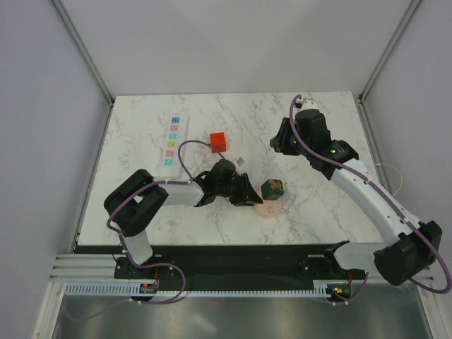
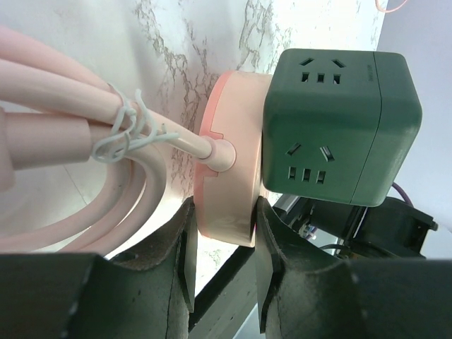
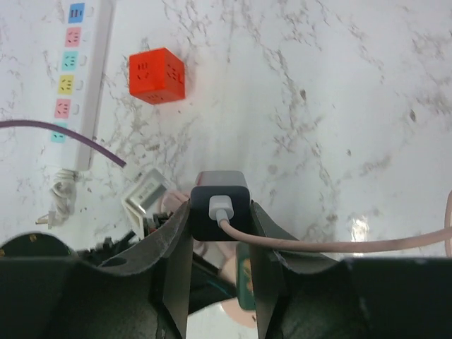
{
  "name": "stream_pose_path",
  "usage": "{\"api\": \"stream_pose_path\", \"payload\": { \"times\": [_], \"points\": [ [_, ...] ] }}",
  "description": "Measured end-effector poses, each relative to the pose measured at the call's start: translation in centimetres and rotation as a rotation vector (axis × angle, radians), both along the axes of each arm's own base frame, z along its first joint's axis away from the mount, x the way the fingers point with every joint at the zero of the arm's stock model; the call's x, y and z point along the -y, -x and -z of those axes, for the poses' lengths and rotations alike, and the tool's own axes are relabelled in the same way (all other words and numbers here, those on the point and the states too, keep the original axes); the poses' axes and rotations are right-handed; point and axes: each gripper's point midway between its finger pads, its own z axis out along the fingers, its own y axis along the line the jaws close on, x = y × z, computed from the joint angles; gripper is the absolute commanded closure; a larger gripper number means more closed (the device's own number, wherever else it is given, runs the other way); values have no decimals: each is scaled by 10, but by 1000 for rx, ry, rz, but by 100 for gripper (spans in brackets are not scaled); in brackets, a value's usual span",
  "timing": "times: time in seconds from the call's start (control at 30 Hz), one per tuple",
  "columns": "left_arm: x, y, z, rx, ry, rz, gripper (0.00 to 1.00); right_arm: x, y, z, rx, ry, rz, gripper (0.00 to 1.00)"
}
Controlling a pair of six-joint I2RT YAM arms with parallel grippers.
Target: Pull the plug off the socket
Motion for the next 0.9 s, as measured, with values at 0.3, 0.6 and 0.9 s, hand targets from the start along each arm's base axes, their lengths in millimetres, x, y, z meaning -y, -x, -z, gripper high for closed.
{"api": "stream_pose_path", "payload": {
  "times": [0.3,0.6,0.9],
  "points": [
    [-3,2,-1,4,0,2,98,-51,-100,1,-17,1,-85,100],
    [-4,5,-1,10,-5,10,98,-45,-178,52,-90,3,-59,82],
    [-4,5,-1,13,-5,14,98,-24,-190,135,-245,65,-29,73]
  ]
}}
